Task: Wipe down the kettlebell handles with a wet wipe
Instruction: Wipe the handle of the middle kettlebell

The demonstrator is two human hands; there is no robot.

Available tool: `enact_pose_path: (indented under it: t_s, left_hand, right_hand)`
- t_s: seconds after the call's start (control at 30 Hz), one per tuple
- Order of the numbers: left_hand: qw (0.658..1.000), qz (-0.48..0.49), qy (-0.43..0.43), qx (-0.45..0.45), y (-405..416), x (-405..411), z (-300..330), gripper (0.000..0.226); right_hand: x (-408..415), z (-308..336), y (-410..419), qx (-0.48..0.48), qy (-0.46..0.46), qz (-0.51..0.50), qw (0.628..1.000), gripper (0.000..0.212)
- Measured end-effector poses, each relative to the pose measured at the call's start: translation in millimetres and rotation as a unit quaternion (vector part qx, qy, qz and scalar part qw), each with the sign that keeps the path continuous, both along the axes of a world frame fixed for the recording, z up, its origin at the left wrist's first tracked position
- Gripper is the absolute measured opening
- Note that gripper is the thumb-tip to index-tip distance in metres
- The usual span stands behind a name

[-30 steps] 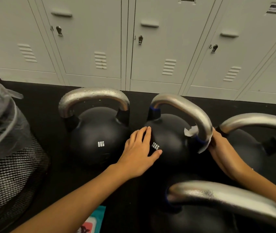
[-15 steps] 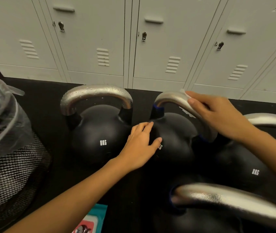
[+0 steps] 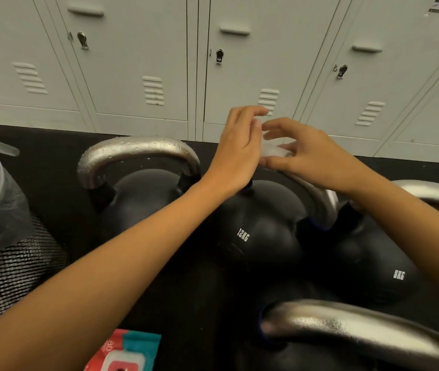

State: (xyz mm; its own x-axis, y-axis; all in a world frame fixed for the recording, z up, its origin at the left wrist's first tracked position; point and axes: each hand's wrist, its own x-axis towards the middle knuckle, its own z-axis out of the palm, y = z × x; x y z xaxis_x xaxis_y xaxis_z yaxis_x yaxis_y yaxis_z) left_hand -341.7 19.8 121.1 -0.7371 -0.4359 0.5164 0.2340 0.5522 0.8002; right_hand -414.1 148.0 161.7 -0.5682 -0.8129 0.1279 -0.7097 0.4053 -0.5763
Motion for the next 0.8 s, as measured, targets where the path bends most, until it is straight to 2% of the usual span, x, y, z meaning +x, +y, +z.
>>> enact_pose_path:
  t_s: [0.1,0.2,0.27,0.37,0.47,0.53,0.63,0.8]
  left_hand:
    - [0.997,-0.052,-0.045,-0.031,-0.3,-13.3,-11.9,0.024]
    - [0.995,-0.056,-0.079,-0.024,-4.5,-12.1,-27.8,0.031]
    - [0.989,-0.05,-0.118,0.068,-8.6,-7.6,-39.2,0.036]
    - [0.961,-0.039,-0.148,0.23,-9.2,-7.6,-60.4,0.038]
    - [0.934,-0.005,-0.211,0.288,-8.1,-7.3,-78.4,0.045]
    - [0.936,0.008,-0.221,0.273,-8.5,-1.5,-87.4,0.048]
    - [0.966,-0.018,-0.157,0.205,2.1,12.8,-91.3,0.044]
    - [0.997,-0.007,-0.062,0.05,15.0,15.9,-70.8,0.058]
  right_hand:
    - [0.6,-1.3,18.4,-0.055,-0.103,-0.048,0.992,0.034]
    - [0.8,-7.3,33.0,-0.079,-0.127,-0.102,0.983,0.019]
    - [2.4,-11.8,38.5,-0.073,-0.139,-0.113,0.981,0.019]
    - [7.4,-14.0,40.8,-0.055,-0.139,-0.102,0.983,0.023]
    - [9.0,-13.5,41.0,-0.06,-0.138,-0.098,0.984,0.023]
    - [8.1,-13.9,41.7,-0.06,-0.139,-0.095,0.984,0.023]
    - [6.3,-15.6,42.0,-0.065,-0.146,-0.089,0.983,0.023]
    - [3.7,-19.3,41.6,-0.082,-0.166,-0.089,0.979,0.022]
